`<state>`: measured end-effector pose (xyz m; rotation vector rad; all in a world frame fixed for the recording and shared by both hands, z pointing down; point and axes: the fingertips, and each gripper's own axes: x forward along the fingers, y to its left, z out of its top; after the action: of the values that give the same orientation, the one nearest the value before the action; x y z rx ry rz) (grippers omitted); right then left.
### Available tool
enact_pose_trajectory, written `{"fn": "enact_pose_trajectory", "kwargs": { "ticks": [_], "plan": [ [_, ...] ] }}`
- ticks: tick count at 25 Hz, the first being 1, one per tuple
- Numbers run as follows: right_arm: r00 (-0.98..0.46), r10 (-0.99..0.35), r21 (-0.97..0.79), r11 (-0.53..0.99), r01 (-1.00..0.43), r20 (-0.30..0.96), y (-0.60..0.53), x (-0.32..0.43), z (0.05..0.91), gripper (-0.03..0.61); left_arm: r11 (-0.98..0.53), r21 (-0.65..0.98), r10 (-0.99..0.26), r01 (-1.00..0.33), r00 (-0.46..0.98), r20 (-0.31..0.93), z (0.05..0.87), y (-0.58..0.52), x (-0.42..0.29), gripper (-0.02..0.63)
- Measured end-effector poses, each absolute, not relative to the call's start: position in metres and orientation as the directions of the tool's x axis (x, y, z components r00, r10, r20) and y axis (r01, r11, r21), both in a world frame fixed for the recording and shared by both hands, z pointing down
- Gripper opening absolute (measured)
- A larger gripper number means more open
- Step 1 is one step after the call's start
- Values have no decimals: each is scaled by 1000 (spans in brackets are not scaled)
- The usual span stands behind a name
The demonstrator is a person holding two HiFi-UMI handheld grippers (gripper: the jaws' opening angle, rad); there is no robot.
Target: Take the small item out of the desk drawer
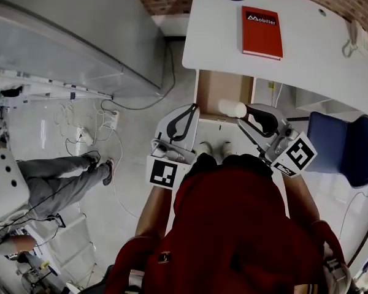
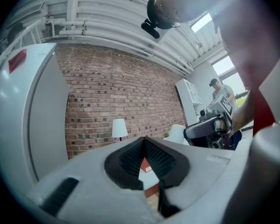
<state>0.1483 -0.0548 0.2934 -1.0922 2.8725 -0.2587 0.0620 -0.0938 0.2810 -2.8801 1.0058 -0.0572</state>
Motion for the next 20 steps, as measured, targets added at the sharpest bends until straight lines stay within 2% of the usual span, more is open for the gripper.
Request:
{"fn": "enact_pose_trajectory", "kwargs": {
  "ticks": [20],
  "plan": [
    [-706,-708,-179,692,-699,20,-33,144,288,113,-793,-76,-606,-605,795,-8,268,-77,47,3]
  ]
}}
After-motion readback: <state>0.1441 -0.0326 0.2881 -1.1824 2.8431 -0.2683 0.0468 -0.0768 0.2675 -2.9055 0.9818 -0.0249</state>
